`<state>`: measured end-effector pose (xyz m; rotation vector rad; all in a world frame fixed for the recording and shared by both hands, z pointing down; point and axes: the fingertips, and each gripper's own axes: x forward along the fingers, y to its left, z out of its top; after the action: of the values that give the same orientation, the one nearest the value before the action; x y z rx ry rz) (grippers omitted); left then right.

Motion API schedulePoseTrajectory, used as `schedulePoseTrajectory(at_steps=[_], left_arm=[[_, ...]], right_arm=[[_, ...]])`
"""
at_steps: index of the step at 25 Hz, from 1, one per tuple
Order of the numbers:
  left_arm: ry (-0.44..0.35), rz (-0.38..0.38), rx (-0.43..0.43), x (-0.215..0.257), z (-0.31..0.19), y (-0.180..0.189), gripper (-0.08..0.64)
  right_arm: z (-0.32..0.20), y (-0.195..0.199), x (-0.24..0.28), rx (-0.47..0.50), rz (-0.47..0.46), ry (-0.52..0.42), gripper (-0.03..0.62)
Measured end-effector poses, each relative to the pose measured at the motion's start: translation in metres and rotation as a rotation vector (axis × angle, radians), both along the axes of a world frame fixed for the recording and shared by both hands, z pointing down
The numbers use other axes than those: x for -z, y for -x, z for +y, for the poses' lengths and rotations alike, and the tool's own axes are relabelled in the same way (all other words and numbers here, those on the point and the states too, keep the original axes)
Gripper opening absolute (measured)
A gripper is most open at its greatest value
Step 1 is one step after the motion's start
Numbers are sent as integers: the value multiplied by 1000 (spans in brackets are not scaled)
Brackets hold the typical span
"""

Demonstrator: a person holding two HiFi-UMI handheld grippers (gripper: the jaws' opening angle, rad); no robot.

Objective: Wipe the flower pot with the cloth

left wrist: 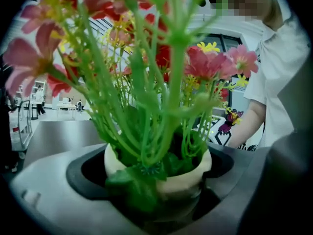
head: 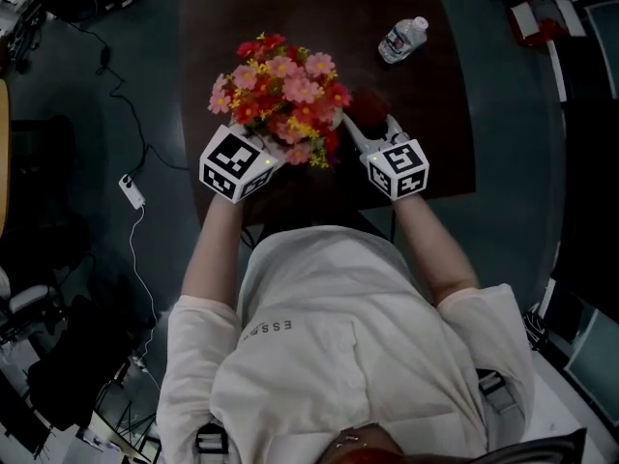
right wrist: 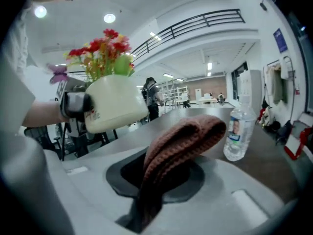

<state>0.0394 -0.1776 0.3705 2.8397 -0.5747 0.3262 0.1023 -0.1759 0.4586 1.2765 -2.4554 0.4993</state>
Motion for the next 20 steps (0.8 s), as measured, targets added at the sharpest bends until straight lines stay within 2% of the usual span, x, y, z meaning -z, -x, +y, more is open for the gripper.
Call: schedulePoseTrajectory(at_steps=[3, 6, 14, 17, 20], left_arm=[[-35, -63, -39, -35, 5, 7, 568], [-56, -127, -86, -74, 13, 13, 568], [-36, -240, -233, -159, 33, 12, 568], [-38, -263, -266, -172, 36, 11, 568], [-31, -260, -266, -180, 38, 10, 568]], right_arm=[[-13, -22, 3, -68, 54, -33, 49], [-18, -30, 5, -101, 67, -56, 49], [-7, -32, -11, -135, 91, -31, 49], [-3, -34, -19, -159, 94, -15, 49], [0, -34, -24, -170, 96, -11, 49]])
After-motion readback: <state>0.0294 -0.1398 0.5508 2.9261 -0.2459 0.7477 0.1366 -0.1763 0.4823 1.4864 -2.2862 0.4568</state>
